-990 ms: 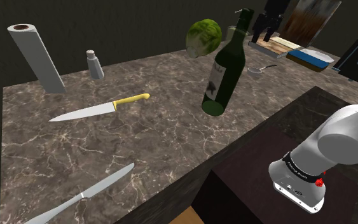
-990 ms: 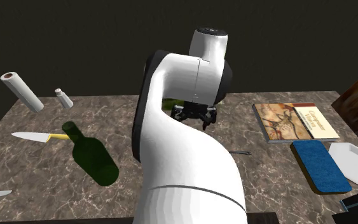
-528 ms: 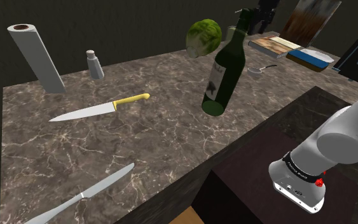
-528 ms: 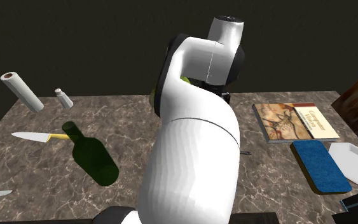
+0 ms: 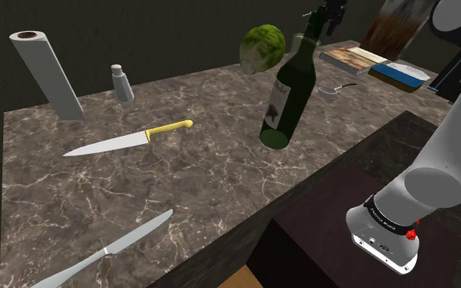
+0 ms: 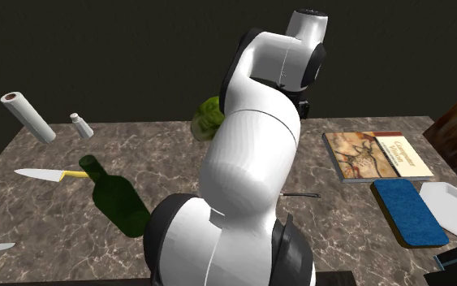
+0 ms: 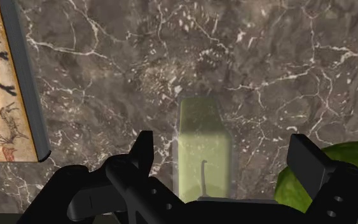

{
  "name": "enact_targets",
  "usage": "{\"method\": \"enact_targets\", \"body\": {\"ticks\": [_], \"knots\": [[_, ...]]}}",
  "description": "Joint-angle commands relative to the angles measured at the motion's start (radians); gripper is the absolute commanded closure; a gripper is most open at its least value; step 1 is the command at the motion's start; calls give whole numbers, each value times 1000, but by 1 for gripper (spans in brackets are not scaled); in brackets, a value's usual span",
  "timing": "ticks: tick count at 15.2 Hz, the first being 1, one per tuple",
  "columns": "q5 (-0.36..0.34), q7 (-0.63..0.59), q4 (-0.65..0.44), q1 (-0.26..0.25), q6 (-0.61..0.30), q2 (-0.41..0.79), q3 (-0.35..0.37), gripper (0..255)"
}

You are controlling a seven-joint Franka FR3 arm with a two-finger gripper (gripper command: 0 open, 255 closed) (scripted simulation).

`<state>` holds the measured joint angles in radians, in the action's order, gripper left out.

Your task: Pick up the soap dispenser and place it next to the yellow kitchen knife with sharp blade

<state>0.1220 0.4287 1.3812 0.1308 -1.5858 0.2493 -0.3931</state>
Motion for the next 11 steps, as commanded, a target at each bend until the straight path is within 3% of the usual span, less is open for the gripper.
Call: {"method": "enact_targets", "body": {"ticks": [1, 7, 11], "knots": [[15, 14, -50, 14, 6, 45, -1, 0], [8, 13, 57, 2, -84, 26, 2, 0], [8, 13, 67, 1, -92, 25, 2, 0]]}}
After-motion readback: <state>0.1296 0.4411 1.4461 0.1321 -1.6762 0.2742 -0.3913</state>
